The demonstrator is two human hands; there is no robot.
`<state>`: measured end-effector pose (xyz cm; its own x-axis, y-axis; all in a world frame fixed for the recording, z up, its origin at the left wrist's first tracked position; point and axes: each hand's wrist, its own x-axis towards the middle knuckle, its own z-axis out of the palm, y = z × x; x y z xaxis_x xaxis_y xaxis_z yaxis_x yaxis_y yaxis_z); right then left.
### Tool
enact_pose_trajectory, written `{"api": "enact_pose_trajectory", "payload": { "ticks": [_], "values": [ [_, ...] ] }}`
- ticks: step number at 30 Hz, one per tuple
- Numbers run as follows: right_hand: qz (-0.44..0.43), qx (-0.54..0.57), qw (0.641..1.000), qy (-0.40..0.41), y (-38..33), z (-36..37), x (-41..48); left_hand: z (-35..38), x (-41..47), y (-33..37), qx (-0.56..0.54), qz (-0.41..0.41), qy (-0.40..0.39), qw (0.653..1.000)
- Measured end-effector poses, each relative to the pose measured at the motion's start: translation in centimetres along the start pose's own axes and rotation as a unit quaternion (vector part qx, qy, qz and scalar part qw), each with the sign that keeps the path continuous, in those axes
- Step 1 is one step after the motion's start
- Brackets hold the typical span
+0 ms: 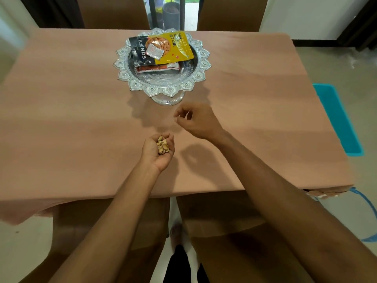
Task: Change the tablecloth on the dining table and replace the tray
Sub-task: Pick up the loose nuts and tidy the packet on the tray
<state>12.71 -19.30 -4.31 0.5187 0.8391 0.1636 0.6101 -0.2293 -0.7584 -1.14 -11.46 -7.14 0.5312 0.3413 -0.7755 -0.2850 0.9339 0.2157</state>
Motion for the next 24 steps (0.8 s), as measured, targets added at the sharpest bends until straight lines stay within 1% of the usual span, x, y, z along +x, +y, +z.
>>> {"api": "enact_pose_trajectory", "payload": {
  "ticks": [2,5,7,8,9,11,12,13,14,15,16,17,18,19,20,21,22,23,24],
  "values": [
    [-0.018,-0.005,0.999,0.027,-1.0,-0.2,2.2,0.0,0.1,1.7,0.005,-0.006,-0.010,1.000],
    [-0.076,-0.050,0.993,0.077,-2.1,-0.9,5.7,0.4,0.0,3.7,0.036,-0.010,-0.018,0.999],
    [-0.084,-0.081,0.989,0.092,-2.6,-1.4,8.9,1.0,-0.1,5.6,0.067,-0.004,-0.018,0.998],
    [-0.073,-0.110,0.989,0.073,-2.6,-1.8,10.4,1.5,-0.2,6.5,0.086,0.003,-0.016,0.996],
    [-0.056,-0.157,0.986,0.031,-2.3,-2.2,12.0,2.0,-0.3,7.4,0.108,0.014,-0.015,0.994],
    [-0.023,-0.257,0.962,-0.086,-2.1,-2.3,14.4,3.4,-0.6,9.3,0.161,0.052,-0.006,0.986],
    [-0.012,-0.285,0.949,-0.133,-1.8,-2.2,14.8,4.1,-0.7,9.7,0.196,0.084,0.004,0.977],
    [-0.005,-0.296,0.942,-0.160,-1.6,-2.0,15.1,4.9,-0.5,10.3,0.239,0.128,0.018,0.962],
    [0.001,-0.288,0.942,-0.174,-1.4,-1.6,15.4,5.7,-0.2,11.1,0.287,0.189,0.029,0.938],
    [0.004,-0.271,0.945,-0.181,-1.1,-1.4,15.4,6.5,0.2,11.8,0.355,0.270,0.037,0.894],
    [-0.001,-0.255,0.949,-0.183,-0.9,-1.1,15.2,7.0,0.7,12.6,0.444,0.362,0.044,0.818],
    [-0.009,-0.245,0.952,-0.181,-0.7,-1.0,15.3,7.7,1.4,13.5,0.535,0.449,0.046,0.714],
    [-0.016,-0.239,0.955,-0.173,-0.5,-0.9,15.1,8.3,2.0,14.2,0.611,0.511,0.042,0.603],
    [-0.022,-0.238,0.957,-0.163,-0.3,-0.8,15.0,9.0,2.5,14.8,0.664,0.555,0.030,0.500],
    [-0.027,-0.240,0.958,-0.152,0.0,-0.8,15.1,9.9,3.2,15.4,0.699,0.582,0.014,0.416],
    [-0.032,-0.236,0.960,-0.145,0.3,-0.6,14.8,10.5,3.7,15.7,0.724,0.595,-0.002,0.348],
    [-0.040,-0.233,0.962,-0.139,0.6,-0.5,14.8,11.1,4.3,15.9,0.743,0.602,-0.018,0.293],
    [-0.049,-0.229,0.963,-0.133,1.0,-0.4,14.8,11.5,5.1,16.0,0.755,0.605,-0.037,0.251],
    [-0.054,-0.223,0.965,-0.130,1.2,-0.3,14.8,11.8,5.9,16.1,0.760,0.607,-0.056,0.224]
  ]
}}
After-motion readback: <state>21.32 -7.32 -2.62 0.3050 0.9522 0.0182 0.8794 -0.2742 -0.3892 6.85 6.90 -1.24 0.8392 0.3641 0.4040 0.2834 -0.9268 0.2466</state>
